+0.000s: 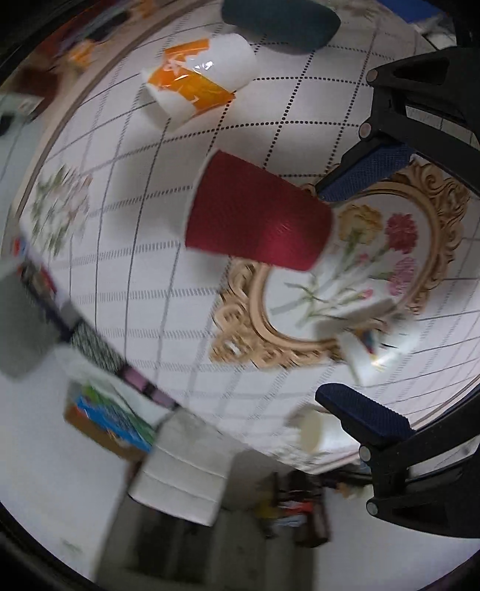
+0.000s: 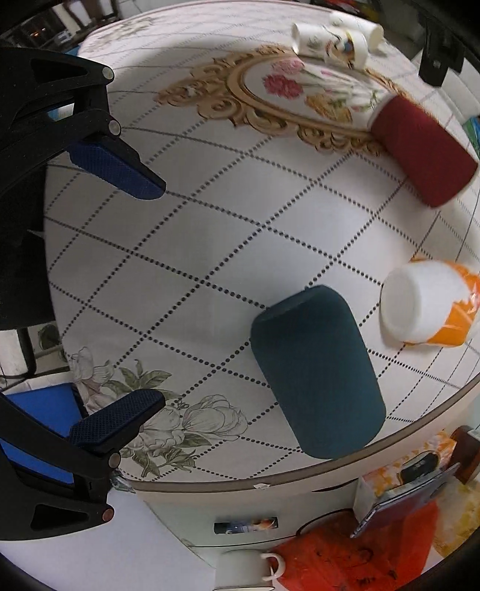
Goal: Flip cup upside down
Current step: 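Move the left gripper to the red paper cup lying on its side and grasp it, then lift the red cup with the left gripper, turning its opening upward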
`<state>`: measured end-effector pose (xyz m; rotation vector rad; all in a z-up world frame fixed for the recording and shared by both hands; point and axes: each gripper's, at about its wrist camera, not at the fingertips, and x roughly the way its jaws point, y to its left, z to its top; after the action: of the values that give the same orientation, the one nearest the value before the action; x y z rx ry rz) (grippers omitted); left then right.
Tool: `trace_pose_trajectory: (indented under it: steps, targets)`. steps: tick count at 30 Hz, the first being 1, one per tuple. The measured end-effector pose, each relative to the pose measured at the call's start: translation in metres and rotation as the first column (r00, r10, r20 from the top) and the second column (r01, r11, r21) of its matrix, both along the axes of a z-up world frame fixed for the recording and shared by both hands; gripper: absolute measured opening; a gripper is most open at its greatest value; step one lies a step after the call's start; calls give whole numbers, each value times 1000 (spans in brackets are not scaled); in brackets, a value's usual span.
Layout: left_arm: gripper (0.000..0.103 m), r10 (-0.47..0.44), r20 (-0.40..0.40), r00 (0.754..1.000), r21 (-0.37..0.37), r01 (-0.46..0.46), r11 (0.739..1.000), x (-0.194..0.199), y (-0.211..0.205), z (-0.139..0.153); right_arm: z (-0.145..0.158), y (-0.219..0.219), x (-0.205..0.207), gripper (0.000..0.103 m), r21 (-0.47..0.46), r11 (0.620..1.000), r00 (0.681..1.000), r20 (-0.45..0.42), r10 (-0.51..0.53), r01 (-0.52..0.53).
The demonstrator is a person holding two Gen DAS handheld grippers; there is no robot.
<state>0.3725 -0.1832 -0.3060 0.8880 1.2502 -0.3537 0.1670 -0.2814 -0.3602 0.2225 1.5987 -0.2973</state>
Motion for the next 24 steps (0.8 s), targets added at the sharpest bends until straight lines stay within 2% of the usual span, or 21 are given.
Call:
trace_pose_trajectory:
  steps: [6,11,14,17,21,24]
  targets:
    - [101,-135,-57,989,32,137,990,8,-32,-30,-13,-11,5,103,1,998,998,-25,-59,59]
    - [100,-166,-92,982,11,168,986,12,-46,-43,-20,-19,13,103,-1,997,996,-41,-82,82]
    - [91,-177,-107,978,-2,178,984,15,-52,-50,-21,-23,18,103,-6,996,995,-41,-87,87]
    - [89,-191,-112,975,-3,192,981,15,-56,-56,-20,-20,21,103,-17,996,995,-41,-92,92]
    - [78,-196,-135,971,-5,197,980,14,-59,-65,-17,-22,31,103,-27,996,995,-40,-88,87]
    - [77,-198,-135,971,-11,198,980,13,-59,-67,-15,-23,36,103,-33,996,996,-40,-85,84]
